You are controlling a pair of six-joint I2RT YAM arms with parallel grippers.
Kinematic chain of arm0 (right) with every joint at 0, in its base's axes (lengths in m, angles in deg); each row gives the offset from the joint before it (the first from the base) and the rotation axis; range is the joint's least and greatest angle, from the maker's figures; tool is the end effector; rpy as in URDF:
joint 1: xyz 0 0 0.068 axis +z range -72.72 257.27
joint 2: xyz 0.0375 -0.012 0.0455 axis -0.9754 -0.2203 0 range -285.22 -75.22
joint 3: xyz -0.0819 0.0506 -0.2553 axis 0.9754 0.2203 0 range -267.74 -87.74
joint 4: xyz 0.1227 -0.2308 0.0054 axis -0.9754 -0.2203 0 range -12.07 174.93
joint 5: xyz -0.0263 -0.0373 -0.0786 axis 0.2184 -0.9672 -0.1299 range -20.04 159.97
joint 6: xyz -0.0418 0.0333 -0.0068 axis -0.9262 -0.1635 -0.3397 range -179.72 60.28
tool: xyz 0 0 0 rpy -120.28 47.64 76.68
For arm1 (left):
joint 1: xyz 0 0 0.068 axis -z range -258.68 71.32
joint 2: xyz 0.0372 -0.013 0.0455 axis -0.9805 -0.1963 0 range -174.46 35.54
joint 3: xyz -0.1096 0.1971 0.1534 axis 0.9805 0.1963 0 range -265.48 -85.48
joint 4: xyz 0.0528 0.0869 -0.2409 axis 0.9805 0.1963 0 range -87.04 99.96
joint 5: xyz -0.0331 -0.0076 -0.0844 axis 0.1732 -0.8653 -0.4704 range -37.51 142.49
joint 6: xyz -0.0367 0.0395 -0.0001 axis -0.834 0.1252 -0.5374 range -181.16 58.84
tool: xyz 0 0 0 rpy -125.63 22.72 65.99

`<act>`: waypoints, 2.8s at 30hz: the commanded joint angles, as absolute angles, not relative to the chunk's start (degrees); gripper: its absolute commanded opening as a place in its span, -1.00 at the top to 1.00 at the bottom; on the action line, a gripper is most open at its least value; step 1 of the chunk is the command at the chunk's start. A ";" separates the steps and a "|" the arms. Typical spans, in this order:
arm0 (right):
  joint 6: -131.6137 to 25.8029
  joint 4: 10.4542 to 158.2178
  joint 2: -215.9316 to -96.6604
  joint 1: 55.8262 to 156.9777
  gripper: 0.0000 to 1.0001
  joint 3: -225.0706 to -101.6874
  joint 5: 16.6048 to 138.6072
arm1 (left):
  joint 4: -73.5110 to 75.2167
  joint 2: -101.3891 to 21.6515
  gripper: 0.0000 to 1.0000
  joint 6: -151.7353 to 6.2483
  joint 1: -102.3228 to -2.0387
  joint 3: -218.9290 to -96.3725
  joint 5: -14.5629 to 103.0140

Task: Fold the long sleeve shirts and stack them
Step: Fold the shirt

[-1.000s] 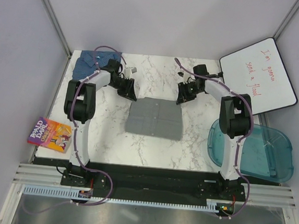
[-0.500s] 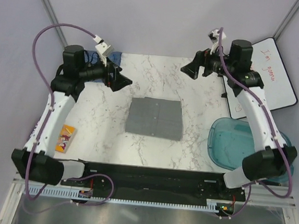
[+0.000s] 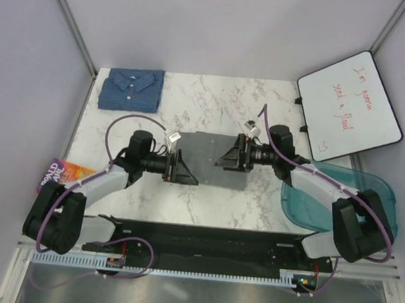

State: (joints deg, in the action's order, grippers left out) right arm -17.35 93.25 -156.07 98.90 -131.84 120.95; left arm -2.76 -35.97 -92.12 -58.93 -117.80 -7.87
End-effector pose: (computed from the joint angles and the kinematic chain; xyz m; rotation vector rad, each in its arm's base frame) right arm 0.2640 0.1345 0.2298 -0.2158 2.2482 1.5645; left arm 0.2160 -0.1104 0.2050 0.4592 2.2065 -1.6257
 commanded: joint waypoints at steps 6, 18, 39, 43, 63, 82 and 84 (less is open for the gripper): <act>-5.49 115.69 -164.24 102.15 -0.96 -126.33 124.37 | -24.90 -44.17 -0.99 -106.78 -57.15 -114.40 -5.35; -24.37 104.31 -181.20 98.03 -0.96 -133.18 127.44 | -29.56 -64.73 -0.97 -101.42 -61.97 -118.79 -0.34; -39.97 80.24 -171.98 98.27 -0.96 -144.26 128.94 | -16.47 -42.41 -0.97 -94.40 -61.81 -119.82 -2.63; -31.34 91.60 -178.10 100.56 -0.96 -144.69 128.33 | -16.82 -56.02 -0.90 -96.49 -61.36 -126.77 0.89; -59.90 57.94 -185.81 101.62 -0.96 -153.31 133.49 | -13.49 -53.32 -0.88 -99.05 -63.21 -118.07 1.61; -57.43 61.99 -202.48 93.10 -0.96 -174.06 126.05 | -8.38 -74.05 -0.52 -92.90 -64.00 -141.29 3.79; -58.48 61.82 -203.88 92.83 -0.96 -173.88 123.94 | -8.38 -75.46 -0.50 -92.89 -65.31 -141.38 5.02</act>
